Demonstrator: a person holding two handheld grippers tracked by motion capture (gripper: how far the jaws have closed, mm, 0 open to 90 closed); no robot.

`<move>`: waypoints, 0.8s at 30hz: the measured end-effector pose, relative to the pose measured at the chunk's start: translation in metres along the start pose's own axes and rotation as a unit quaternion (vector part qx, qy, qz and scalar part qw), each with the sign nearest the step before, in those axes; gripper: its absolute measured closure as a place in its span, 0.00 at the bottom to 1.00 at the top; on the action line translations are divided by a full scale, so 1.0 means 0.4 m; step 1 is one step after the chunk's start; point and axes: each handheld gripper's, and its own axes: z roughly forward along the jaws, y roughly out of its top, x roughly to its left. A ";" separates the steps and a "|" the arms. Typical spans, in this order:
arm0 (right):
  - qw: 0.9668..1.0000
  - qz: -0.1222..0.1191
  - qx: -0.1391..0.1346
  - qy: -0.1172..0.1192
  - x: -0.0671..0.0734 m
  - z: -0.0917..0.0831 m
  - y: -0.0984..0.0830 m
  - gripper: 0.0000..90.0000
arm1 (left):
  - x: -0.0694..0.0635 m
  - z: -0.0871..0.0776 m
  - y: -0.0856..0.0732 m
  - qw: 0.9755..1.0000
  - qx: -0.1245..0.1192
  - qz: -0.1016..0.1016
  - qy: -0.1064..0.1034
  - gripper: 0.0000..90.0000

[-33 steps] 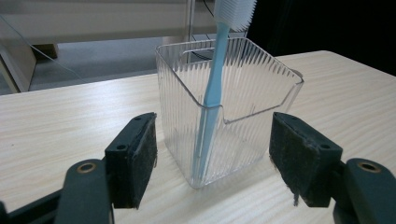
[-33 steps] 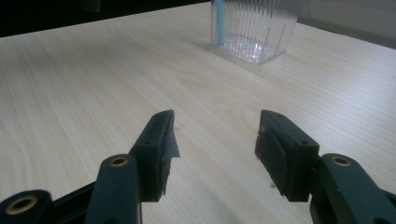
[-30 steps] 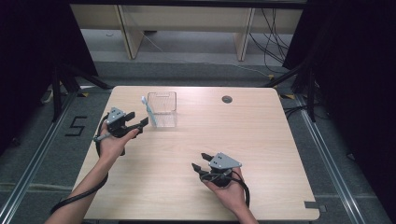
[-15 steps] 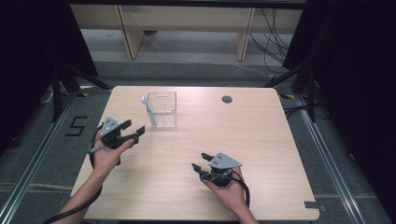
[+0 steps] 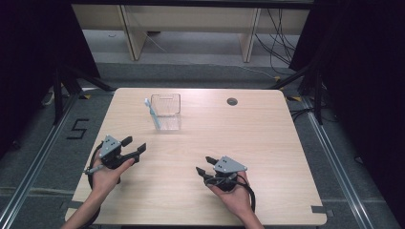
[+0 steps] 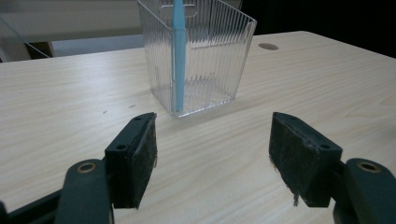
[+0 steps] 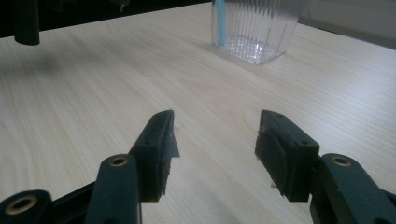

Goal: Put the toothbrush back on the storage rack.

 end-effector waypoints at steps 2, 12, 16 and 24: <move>1.000 -0.001 -0.005 0.010 -0.005 0.002 0.000 0.52 | 0.000 -0.007 -0.011 1.000 -0.004 0.000 -0.004 0.35; 1.000 -0.002 0.001 0.000 -0.003 -0.001 0.000 0.52 | 0.003 -0.048 -0.048 1.000 -0.020 -0.002 -0.007 0.35; 1.000 0.003 0.000 0.005 -0.001 0.001 -0.001 0.52 | 0.004 -0.062 -0.064 1.000 -0.028 0.001 0.002 0.35; 1.000 -0.004 0.002 0.004 -0.002 0.002 -0.003 0.52 | -0.002 -0.069 -0.090 0.999 -0.036 0.008 0.008 0.35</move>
